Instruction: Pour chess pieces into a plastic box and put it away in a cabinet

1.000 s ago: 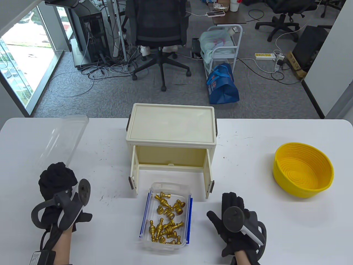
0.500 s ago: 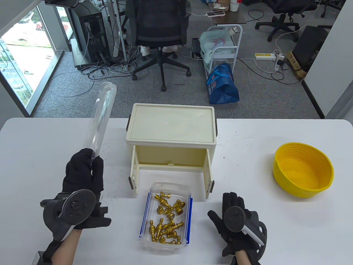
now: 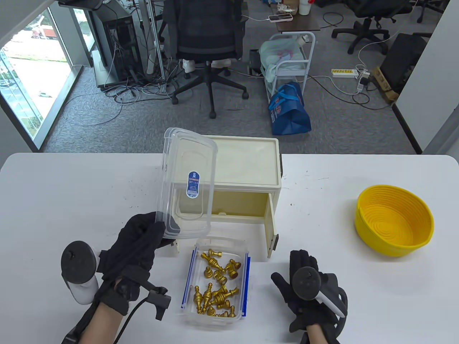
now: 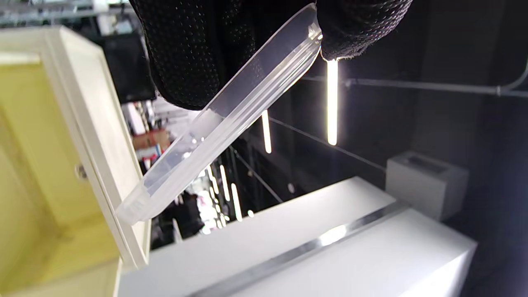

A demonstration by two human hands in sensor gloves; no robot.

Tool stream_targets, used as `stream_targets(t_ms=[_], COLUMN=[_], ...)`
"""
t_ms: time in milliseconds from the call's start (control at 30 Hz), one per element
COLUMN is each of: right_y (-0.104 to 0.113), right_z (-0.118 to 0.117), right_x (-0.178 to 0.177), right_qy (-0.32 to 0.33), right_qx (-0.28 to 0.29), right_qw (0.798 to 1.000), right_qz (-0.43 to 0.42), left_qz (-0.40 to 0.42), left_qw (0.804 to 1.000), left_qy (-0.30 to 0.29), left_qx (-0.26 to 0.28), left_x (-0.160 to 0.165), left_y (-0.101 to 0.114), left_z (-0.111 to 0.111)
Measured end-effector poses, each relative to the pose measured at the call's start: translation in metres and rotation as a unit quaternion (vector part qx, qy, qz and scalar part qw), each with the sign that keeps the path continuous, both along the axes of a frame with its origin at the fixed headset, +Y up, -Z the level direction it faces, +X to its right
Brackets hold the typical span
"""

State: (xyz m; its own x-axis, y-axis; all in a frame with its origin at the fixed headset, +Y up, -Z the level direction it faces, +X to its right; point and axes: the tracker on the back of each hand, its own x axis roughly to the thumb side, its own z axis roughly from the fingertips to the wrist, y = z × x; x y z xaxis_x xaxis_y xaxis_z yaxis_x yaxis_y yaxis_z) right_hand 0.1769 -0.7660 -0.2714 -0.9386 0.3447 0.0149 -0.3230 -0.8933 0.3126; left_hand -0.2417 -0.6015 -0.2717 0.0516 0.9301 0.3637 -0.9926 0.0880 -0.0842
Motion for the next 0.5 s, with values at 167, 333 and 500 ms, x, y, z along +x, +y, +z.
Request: stream_targets(t_ms=[167, 333, 500], right_y=[0.0, 0.001, 0.001], right_z=[0.0, 0.0, 0.0], right_x=[0.001, 0.003, 0.004], right_qy=[-0.002, -0.005, -0.006], right_qx=[-0.001, 0.0, 0.001], right_qw=[1.0, 1.0, 1.0], right_qz=[-0.004, -0.007, -0.01], left_qz=[0.1, 0.109, 0.105], left_qw=[0.99, 0.985, 0.98], left_qy=[-0.058, -0.078, -0.101], left_qx=[-0.077, -0.105, -0.138], left_x=[0.004, 0.01, 0.011], left_y=[-0.038, -0.066, -0.089], left_z=[-0.004, 0.002, 0.007])
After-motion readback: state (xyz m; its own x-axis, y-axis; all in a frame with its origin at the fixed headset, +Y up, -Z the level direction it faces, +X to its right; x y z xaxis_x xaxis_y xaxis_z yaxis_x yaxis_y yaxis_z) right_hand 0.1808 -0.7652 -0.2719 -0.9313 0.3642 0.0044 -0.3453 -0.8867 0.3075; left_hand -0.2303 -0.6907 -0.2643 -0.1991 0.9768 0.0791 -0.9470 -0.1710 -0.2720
